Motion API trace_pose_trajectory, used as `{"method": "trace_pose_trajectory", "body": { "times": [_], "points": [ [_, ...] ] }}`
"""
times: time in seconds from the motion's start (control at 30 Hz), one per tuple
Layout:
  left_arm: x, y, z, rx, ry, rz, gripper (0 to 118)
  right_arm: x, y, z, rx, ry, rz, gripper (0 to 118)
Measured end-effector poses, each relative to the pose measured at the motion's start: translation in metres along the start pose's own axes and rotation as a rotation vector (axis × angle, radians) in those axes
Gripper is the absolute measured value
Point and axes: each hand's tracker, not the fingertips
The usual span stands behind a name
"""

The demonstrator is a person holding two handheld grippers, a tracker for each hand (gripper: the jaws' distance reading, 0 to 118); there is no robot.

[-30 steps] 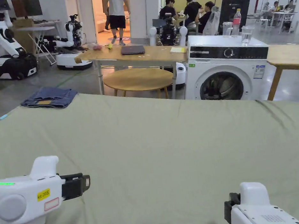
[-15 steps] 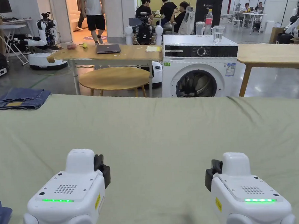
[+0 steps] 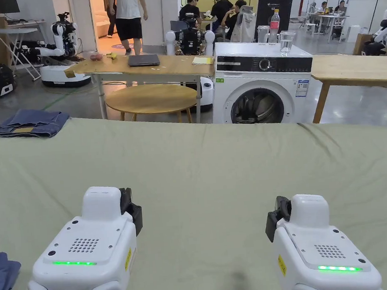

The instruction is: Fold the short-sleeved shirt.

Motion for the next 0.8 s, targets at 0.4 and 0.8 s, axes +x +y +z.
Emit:
{"method": "trace_pose_trajectory", "body": {
  "times": [0.4,0.8],
  "points": [
    [0.0002,-0.0027,-0.001,0.011,-0.003,0.022,1,0.0002,-0.0025,-0.0002,0.0,-0.01,0.014,0],
    [-0.002,-0.0031,-0.0029,-0.024,0.015,0.058,62,-0.0052,-0.0005,0.0012,0.001,-0.021,0.036,48]
  ]
}}
